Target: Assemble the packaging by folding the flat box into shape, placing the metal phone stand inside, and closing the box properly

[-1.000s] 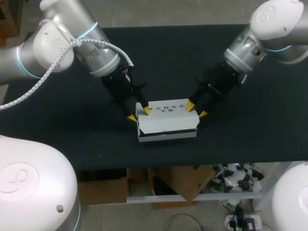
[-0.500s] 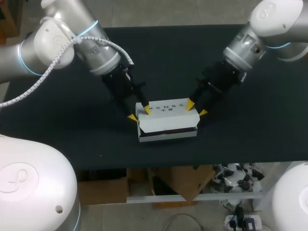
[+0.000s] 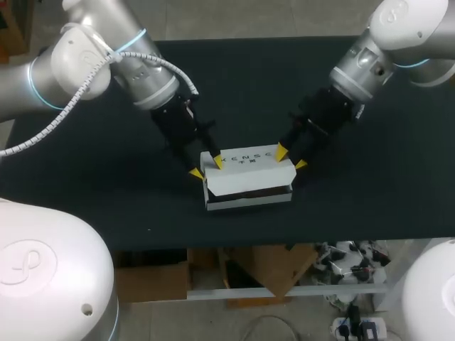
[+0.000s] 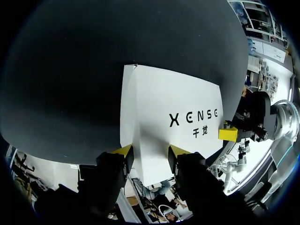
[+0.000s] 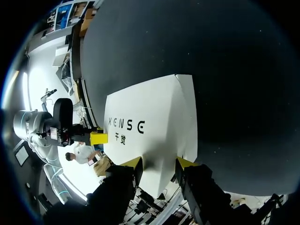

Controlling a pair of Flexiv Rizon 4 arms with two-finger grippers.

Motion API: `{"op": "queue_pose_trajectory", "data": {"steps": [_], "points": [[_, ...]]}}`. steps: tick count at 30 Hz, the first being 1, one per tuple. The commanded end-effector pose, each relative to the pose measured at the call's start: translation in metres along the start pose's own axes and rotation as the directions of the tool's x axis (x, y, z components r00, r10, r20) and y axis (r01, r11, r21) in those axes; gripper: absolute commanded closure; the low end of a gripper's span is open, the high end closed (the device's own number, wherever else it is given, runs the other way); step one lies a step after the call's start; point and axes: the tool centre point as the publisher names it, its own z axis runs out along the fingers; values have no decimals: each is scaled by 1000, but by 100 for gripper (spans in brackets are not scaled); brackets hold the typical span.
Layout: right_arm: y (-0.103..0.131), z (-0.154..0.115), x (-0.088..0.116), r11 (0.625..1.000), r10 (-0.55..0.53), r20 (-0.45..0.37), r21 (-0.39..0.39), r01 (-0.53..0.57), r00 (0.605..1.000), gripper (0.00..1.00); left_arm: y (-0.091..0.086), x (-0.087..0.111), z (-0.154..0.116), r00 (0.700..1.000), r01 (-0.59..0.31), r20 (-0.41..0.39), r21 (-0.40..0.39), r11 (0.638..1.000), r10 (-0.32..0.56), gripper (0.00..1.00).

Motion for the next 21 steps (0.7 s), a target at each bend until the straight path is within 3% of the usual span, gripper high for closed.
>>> {"op": "queue_pose_trajectory", "data": {"steps": [1, 21], "points": [[2, 0, 3, 1000, 2, 0, 8, -2, 1000, 53, -1, 4, 1, 1000, 5, 6, -8, 1000, -5, 52], [2, 0, 6, 1000, 12, 5, 18, -12, 1000, 53, -5, 6, -4, 1000, 27, -9, -59, 998, -27, 53]]}}
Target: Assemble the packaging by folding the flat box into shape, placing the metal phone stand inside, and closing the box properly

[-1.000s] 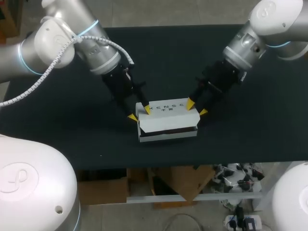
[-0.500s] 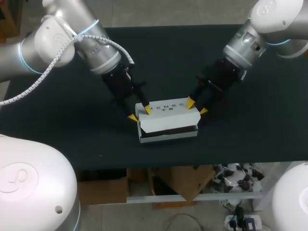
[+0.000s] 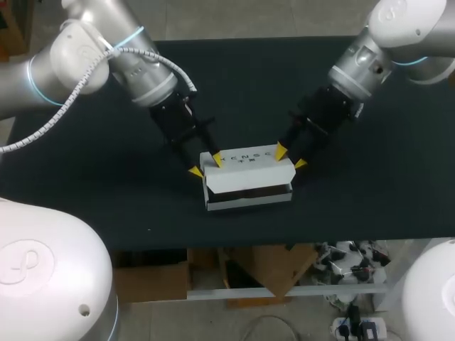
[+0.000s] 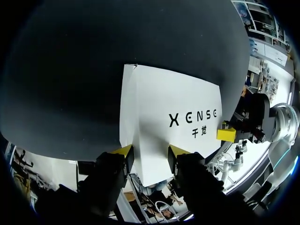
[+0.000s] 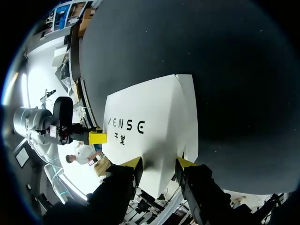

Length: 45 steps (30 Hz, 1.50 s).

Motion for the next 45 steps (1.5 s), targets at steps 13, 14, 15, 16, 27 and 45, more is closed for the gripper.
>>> {"op": "queue_pose_trajectory", "data": {"steps": [13, 14, 15, 16, 27, 45], "points": [[0, -2, 4, 1000, 7, 2, 9, -7, 1000, 53, -4, 8, -3, 1000, 12, 13, -21, 1000, -11, 53], [0, -3, 4, 1000, 7, 2, 9, -7, 1000, 53, -4, 8, -3, 1000, 12, 15, -21, 1000, -12, 53], [0, -3, 4, 1000, 7, 2, 9, -7, 1000, 53, -4, 8, -3, 1000, 13, 16, -22, 1000, -13, 53], [0, -3, 5, 1000, 6, 2, 10, -6, 1000, 53, -4, 8, -3, 1000, 14, 16, -23, 1000, -14, 53], [3, -4, 6, 1000, 6, 0, 24, -6, 1000, 54, -7, 10, -6, 999, 31, 21, -41, 999, -30, 53], [5, -4, 6, 999, 8, 5, 34, -8, 1000, 52, -10, 9, -9, 998, 51, 29, -62, 997, -49, 53]]}}
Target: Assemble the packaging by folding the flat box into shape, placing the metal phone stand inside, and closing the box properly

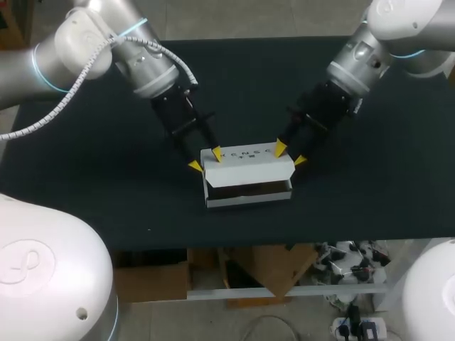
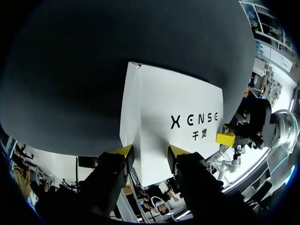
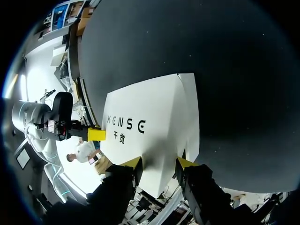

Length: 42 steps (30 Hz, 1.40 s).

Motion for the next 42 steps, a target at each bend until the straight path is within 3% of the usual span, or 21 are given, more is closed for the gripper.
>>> {"op": "queue_pose_trajectory", "data": {"steps": [1, 42], "points": [[1, 1, 3, 1000, 0, 3, 7, 0, 1000, 52, -2, 4, -1, 1000, 2, 7, -6, 1000, -2, 54], [1, -4, 5, 1000, 6, 11, 9, -6, 1000, 52, -2, 9, -7, 999, 38, 29, -33, 999, -37, 54]]}}
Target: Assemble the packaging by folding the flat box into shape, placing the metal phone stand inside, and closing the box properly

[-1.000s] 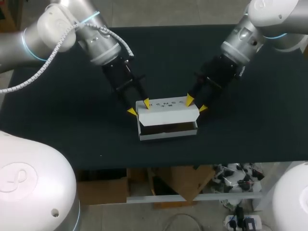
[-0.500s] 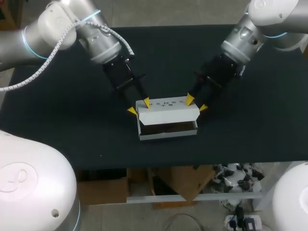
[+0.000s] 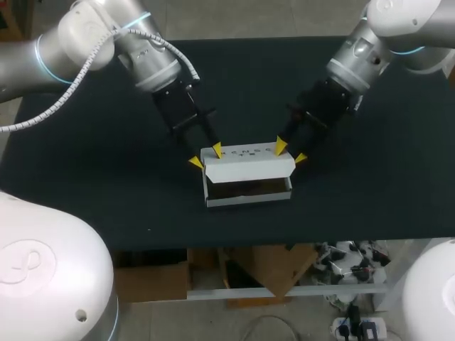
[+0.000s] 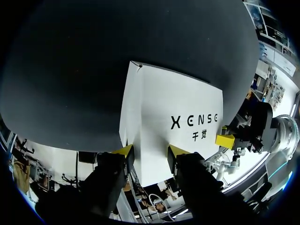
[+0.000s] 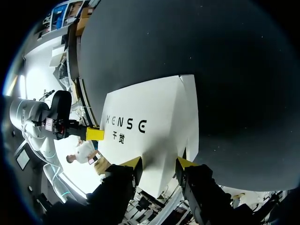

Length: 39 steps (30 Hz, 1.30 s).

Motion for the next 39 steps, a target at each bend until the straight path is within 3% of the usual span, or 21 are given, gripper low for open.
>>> {"op": "queue_pose_trajectory", "data": {"steps": [1, 39], "points": [[1, 0, 3, 1000, 1, 1, 7, -1, 1000, 52, -2, 4, 0, 1000, 2, 6, -7, 1000, -2, 54], [3, -3, 5, 1000, 4, 13, 12, -4, 1000, 52, -3, 7, -5, 1000, 20, 12, -20, 1000, -20, 54]]}}
